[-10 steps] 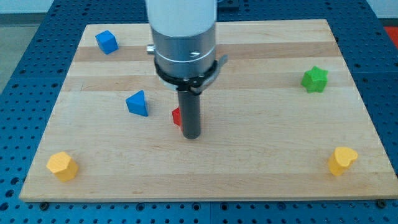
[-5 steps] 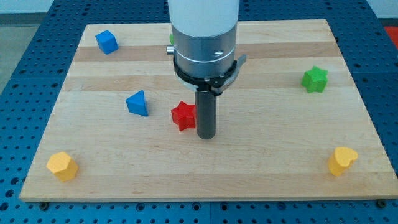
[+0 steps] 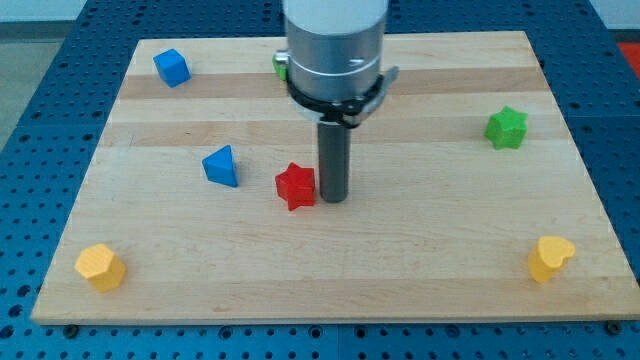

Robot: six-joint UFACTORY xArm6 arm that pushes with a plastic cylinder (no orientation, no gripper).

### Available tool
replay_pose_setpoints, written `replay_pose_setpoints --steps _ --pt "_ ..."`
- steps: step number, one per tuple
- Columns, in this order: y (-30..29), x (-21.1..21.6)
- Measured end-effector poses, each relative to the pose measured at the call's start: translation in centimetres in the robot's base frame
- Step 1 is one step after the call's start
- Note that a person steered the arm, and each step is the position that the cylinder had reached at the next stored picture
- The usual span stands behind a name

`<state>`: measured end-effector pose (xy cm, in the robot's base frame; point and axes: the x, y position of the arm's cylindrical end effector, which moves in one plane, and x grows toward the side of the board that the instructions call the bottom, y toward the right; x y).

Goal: Place the red star at the bottom right side of the blue triangle

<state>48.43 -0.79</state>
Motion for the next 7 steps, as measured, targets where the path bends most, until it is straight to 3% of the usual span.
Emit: replay_pose_setpoints --steps 5,7 --pt "-12.1 2.9" --pt "-16.0 1.6"
